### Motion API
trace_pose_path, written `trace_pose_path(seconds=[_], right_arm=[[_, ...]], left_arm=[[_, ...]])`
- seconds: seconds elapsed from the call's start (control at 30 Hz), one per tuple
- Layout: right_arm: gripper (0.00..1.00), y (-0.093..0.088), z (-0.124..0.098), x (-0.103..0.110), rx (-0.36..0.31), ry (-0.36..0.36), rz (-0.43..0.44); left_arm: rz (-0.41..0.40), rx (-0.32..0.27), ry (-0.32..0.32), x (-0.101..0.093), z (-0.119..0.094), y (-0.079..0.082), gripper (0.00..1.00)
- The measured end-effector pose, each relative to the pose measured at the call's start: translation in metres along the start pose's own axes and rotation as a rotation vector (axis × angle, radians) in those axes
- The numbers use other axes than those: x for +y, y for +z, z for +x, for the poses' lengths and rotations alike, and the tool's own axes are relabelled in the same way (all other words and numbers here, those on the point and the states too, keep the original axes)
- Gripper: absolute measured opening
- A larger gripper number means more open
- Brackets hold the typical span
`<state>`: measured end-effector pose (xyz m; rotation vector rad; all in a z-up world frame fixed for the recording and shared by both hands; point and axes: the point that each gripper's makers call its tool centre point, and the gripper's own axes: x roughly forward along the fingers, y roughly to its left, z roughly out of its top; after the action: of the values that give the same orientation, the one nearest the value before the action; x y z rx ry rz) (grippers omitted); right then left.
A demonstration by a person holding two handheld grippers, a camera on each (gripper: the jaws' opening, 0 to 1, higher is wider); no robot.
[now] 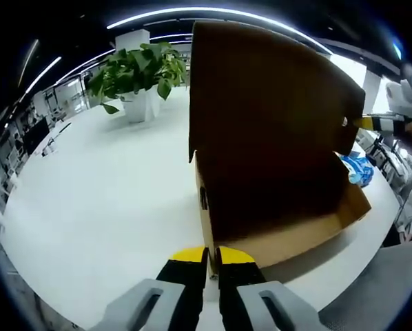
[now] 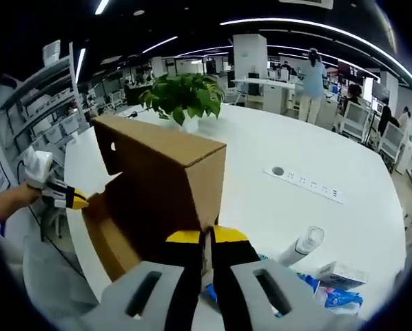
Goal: Operate the shoe box by opening the lid, removing the specified soft item, and placing it in the target area until the item is outside and the box remains undamaged.
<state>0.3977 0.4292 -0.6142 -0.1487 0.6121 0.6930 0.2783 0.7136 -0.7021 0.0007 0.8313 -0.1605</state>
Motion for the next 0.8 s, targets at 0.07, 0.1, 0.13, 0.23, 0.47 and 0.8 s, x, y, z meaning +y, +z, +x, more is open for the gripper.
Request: trace_pose_path(seconds=[0.07,0.1,0.13,0.23,0.47,0.8], right_arm=[[0.02,-0.003,-0.002,0.002,-0.009,-0.004,0.002],[0.02,-0.005,-0.003,0.004,-0.013,-0.007,0.004],[0.02,-0.006,-0.004,0.005,-0.017,-0.008,0.005],[0.03,-0.011,-0.007,0.007,-0.025,-0.01,0.02],[0.03,-0.019,-0.011,0.014,-0.041,-0.021,0.026],[0.05,-0.03,-0.014,0.021,-0.064,-0.023,-0.003]], left_arm=[[-0.001,-0.002,-0.003,0.0,0.0,0.0,0.05],[0.0,-0.002,-0.004,0.0,0.0,0.0,0.05],[0.002,0.001,-0.007,0.0,0.001,-0.001,0.05],[-0.001,0.004,-0.013,-0.001,0.001,-0.003,0.06],[0.009,-0.019,-0.025,-0.003,-0.003,0.003,0.12],[0.03,-0.104,-0.016,0.001,-0.021,0.034,0.19]])
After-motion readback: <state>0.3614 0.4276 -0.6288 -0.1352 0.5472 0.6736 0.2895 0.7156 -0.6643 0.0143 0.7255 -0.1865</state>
